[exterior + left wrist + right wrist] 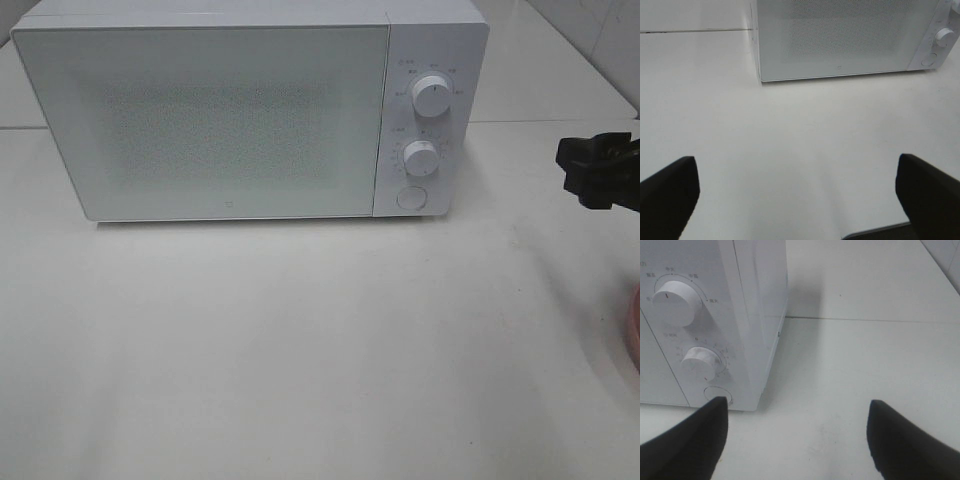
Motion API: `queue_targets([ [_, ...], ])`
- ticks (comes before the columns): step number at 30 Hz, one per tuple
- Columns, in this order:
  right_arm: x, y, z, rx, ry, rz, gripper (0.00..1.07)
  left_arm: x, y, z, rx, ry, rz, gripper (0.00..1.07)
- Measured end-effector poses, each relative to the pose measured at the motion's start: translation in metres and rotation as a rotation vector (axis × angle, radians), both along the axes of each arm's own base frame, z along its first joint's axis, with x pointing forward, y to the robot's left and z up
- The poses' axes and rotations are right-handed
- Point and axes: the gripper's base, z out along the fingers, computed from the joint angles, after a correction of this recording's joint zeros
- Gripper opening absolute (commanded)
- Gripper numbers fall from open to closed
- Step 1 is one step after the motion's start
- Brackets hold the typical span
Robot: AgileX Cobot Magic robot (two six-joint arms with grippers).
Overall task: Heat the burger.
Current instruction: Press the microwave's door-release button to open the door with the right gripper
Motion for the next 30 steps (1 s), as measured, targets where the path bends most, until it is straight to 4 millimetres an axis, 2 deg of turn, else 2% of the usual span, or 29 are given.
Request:
queue_targets([
  [5,0.004,0.002,-0.017,-0.014,-0.057,0.014,0.76,0.0,0.0,0.0,0.0,0.0,0.0,1.0],
  [10,0.006,0.022,-0.036,-0.084,-0.073,0.069,0.76,0.0,0.0,0.0,0.0,0.0,0.0,1.0],
  [14,0.006,0.03,-0.046,-0.1,-0.067,0.055,0.76,0.0,0.0,0.0,0.0,0.0,0.0,1.0],
  [16,0.006,0.042,-0.055,-0.111,-0.076,0.03,0.76,0.0,0.0,0.0,0.0,0.0,0.0,1.0],
  [19,0.006,0.046,-0.058,-0.114,-0.08,0.031,0.76,0.0,0.0,0.0,0.0,0.0,0.0,1.0],
  [24,-0.002,0.068,-0.07,-0.123,-0.092,0.009,0.76,0.0,0.0,0.0,0.0,0.0,0.0,1.0],
  [30,-0.009,0.081,-0.077,-0.134,-0.082,0.026,0.76,0.0,0.0,0.0,0.0,0.0,0.0,1.0],
])
